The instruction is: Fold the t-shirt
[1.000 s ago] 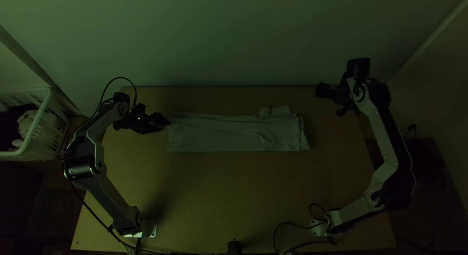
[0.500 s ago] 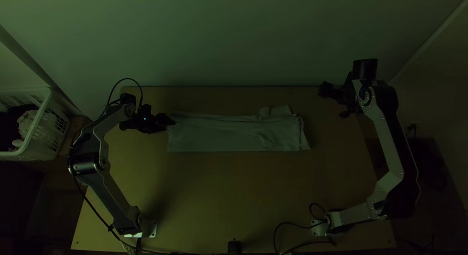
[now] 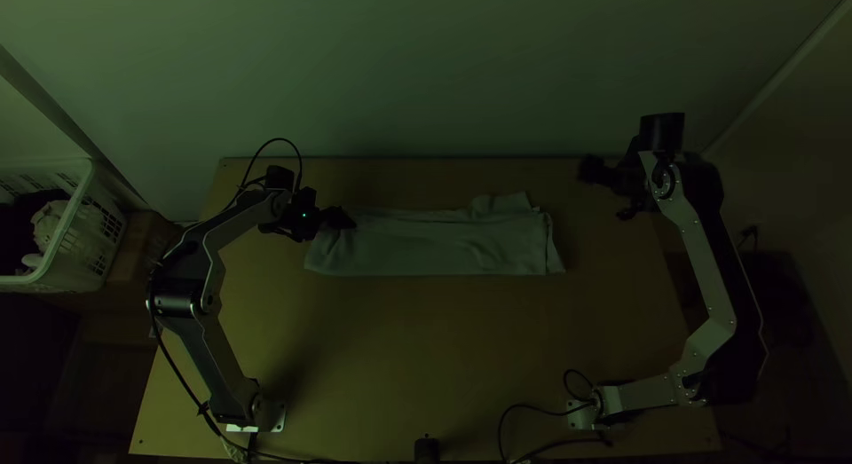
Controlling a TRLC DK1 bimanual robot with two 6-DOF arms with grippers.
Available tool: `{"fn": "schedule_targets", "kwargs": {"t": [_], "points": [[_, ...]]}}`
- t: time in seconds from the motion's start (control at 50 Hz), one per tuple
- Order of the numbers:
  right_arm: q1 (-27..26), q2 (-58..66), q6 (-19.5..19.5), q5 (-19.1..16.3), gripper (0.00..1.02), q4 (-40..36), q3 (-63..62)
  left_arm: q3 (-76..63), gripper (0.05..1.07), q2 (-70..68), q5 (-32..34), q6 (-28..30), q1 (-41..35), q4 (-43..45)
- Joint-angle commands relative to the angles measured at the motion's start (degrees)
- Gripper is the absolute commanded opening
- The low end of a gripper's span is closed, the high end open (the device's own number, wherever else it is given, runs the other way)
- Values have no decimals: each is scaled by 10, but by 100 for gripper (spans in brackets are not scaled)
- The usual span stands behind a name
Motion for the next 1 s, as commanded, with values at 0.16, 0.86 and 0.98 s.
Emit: {"fn": "schedule_targets", "kwargs": {"t": [0.16, 0.86, 0.98], "points": [[7, -31, 11, -2, 99, 5, -44, -64, 8, -4, -43, -21, 7, 17], [14, -72, 6, -2, 99, 107, -161, -8, 8, -68, -166, 158, 222, -104], [13, -75, 6, -2, 99, 122, -172, 25, 8, -72, -210, 186, 238, -143]]}}
